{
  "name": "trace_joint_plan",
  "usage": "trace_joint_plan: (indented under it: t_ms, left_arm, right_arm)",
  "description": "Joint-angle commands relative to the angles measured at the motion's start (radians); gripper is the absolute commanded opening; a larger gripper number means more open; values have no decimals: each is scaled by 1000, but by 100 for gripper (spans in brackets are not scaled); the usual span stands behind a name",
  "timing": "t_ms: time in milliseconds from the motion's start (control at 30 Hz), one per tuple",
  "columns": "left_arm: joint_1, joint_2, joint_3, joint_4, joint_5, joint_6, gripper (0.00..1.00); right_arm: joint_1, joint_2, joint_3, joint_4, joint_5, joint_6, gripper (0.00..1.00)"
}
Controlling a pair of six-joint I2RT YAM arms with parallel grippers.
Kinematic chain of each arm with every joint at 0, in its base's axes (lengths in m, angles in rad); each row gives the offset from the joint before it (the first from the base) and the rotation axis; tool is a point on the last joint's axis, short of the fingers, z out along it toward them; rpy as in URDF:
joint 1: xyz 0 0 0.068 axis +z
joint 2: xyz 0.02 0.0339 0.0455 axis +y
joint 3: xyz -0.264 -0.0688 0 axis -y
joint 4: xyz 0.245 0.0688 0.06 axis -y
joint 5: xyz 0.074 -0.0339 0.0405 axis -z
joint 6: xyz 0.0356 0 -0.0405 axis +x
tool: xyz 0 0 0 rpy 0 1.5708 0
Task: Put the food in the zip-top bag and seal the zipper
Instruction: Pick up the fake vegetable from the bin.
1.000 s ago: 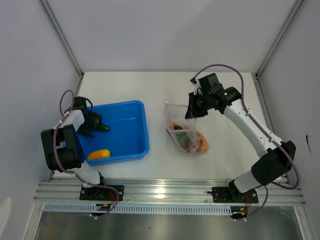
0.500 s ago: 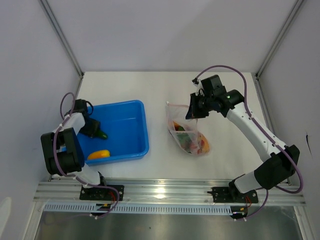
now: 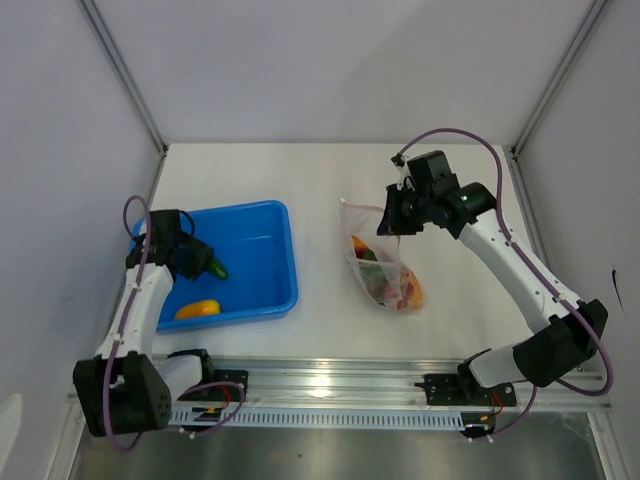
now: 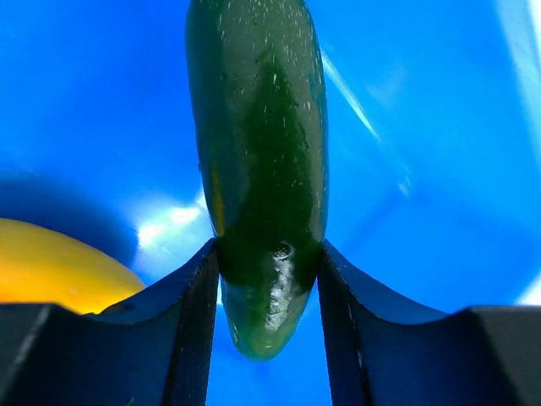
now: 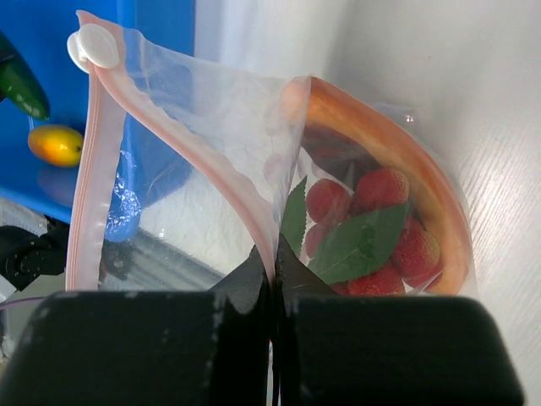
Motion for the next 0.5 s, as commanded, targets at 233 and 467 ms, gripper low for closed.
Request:
trace_joint_plan:
  t_ms: [233, 467]
  left_arm:
    - [-219, -273, -52, 221, 244, 147, 20]
    - [-429, -396, 28, 234, 543, 216, 23]
  right_arm:
    - [98, -81, -145, 135, 203, 12, 0]
    - [204, -129, -259, 213, 304, 92, 0]
